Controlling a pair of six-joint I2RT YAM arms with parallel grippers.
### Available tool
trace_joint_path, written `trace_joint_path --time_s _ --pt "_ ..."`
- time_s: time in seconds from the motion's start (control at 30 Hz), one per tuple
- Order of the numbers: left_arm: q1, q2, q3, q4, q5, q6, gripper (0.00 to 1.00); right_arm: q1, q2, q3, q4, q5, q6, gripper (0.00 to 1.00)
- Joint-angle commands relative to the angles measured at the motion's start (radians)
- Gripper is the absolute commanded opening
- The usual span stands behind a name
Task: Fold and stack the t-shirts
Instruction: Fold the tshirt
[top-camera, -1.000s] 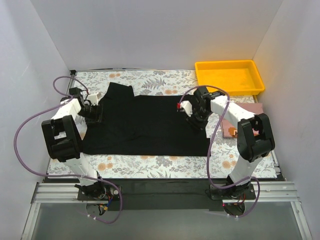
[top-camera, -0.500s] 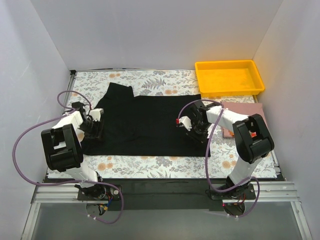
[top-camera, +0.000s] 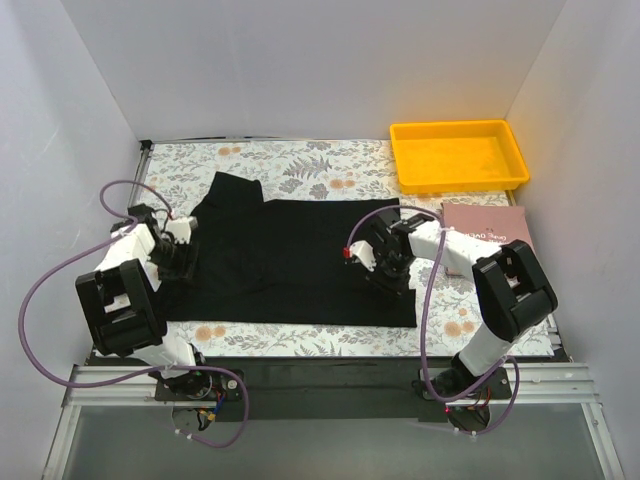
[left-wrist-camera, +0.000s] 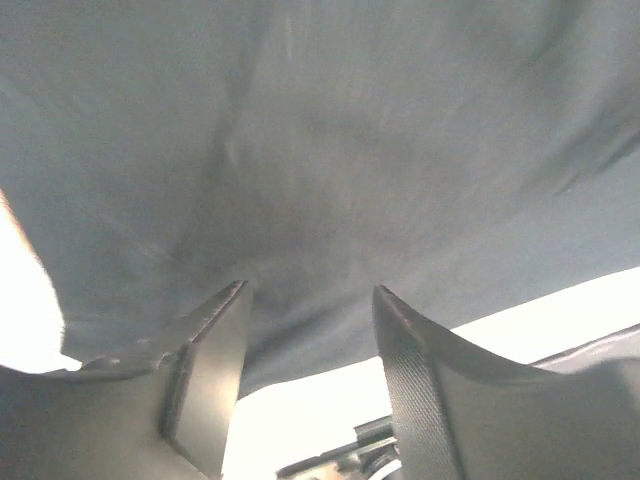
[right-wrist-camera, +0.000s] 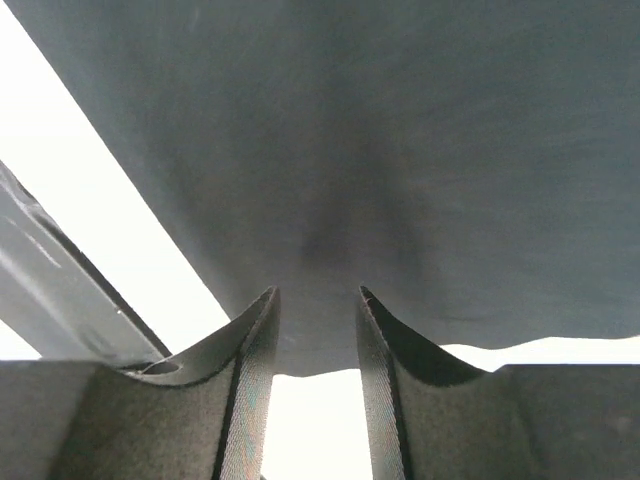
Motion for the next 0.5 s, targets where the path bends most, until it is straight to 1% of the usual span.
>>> trace_joint_path --time_s 0.0,0.03,0.07,0.1,0.13,0.2,0.23,0.27,0.3,0.33,0.37,0.43,0.47 --pt "0.007 0.000 0.207 -0.008 0.167 -0.003 0.54 -0.056 0.010 0.195 -0.026 -0.022 -0.013 0.43" --pt "0.006 0.014 0.250 0.001 0.190 -0.029 0.55 -0.076 0.038 0.231 -0.033 -0.016 -0.025 0.44" --pt "0.007 0.034 0.340 0.011 0.238 -0.044 0.56 -0.098 0.055 0.266 -0.033 0.001 -0.039 0.45" --pt "0.007 0.052 0.378 0.032 0.264 -0.061 0.58 -0.137 0.076 0.312 -0.034 0.011 -0.065 0.45" --pt "0.007 0.090 0.419 0.040 0.289 -0.089 0.59 -0.156 0.122 0.387 -0.036 0.021 -0.079 0.45" --pt "0.004 0.129 0.516 0.063 0.350 -0.116 0.59 -0.204 0.202 0.474 -0.037 0.040 -0.111 0.45" --pt "0.003 0.171 0.543 0.066 0.362 -0.136 0.59 -0.217 0.228 0.560 -0.039 0.047 -0.116 0.45" --pt "0.001 0.190 0.600 0.066 0.375 -0.159 0.59 -0.234 0.256 0.602 -0.039 0.060 -0.119 0.45" --pt "-0.003 0.211 0.622 0.067 0.387 -0.172 0.59 -0.244 0.309 0.640 -0.039 0.065 -0.119 0.45" --pt "-0.002 0.227 0.639 0.071 0.395 -0.182 0.59 -0.253 0.338 0.726 -0.039 0.067 -0.111 0.45" --pt "-0.002 0.245 0.652 0.077 0.399 -0.202 0.59 -0.271 0.366 0.763 -0.037 0.068 -0.106 0.45" --pt "-0.008 0.253 0.665 0.101 0.405 -0.219 0.59 -0.287 0.450 0.841 -0.037 0.071 -0.091 0.44" --pt "-0.010 0.253 0.662 0.112 0.405 -0.230 0.60 -0.299 0.478 0.916 -0.034 0.085 -0.083 0.43"
